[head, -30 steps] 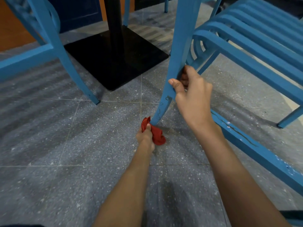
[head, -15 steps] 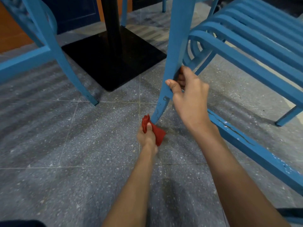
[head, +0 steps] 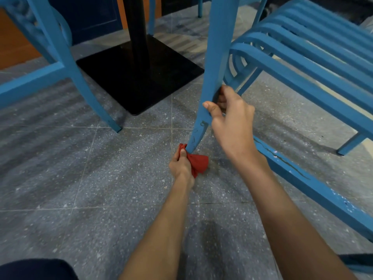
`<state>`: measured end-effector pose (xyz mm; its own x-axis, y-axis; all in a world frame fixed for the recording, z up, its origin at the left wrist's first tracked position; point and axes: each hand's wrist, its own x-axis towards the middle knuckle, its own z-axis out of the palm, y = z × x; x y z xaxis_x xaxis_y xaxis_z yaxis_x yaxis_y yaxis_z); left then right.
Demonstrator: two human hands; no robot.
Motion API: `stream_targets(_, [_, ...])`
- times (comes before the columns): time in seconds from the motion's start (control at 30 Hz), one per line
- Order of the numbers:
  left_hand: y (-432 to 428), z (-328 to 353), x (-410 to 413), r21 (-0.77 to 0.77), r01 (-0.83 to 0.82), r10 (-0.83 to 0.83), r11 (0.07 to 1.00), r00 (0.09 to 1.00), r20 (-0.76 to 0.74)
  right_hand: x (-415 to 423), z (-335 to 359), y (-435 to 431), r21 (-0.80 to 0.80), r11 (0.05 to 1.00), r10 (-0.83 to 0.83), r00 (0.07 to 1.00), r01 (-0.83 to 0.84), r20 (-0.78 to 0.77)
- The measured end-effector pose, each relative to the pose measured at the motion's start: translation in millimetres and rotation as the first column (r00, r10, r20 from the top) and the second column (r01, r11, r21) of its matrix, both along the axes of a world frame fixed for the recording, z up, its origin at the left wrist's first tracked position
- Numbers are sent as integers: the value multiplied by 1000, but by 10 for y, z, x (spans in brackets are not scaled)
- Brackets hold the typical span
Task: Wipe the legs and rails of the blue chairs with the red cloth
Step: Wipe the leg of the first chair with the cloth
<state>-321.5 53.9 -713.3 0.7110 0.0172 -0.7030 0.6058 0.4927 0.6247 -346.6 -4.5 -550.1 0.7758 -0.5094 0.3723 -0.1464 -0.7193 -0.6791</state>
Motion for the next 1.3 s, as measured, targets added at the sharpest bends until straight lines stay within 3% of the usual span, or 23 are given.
stream_targets(0.2, [-179,219,-270,-123,-119,133,985,984,116,0,-7,-8,-19,1000,-5,1000,5,6])
stream_targets(0.3, [-171,203,-294,-48,-109,115,993,979,166,2,-16,-3,-14,1000,-2,1000,3,7])
stream_targets(0.57, [-60,20,-104,74,-11,9,997,1000,26,8,-16,-11,3,1000,0,1000,0,4])
stream_targets(0.73, [-195,222,-277,-6,-81,81,997,976,203,11,-31,-20,-9,1000,4,1000,-4,18])
stream_targets(0.87, [-216,139,-359,67,-61,29,996,917,397,11,-50,-18,-13,1000,6,999,-6,39])
stream_targets(1.03, [-94,-51,-232,230,19,-80,973,963,259,14,-56,-22,-7,1000,7,999,-7,43])
stream_targets(1.13, [-80,-80,-157,222,50,-93,974,978,187,16,-63,-28,-15,1000,8,999,-7,37])
stream_targets(1.3, [-120,298,-268,133,-5,-38,991,947,318,15,-46,-72,-28,999,23,999,-22,23])
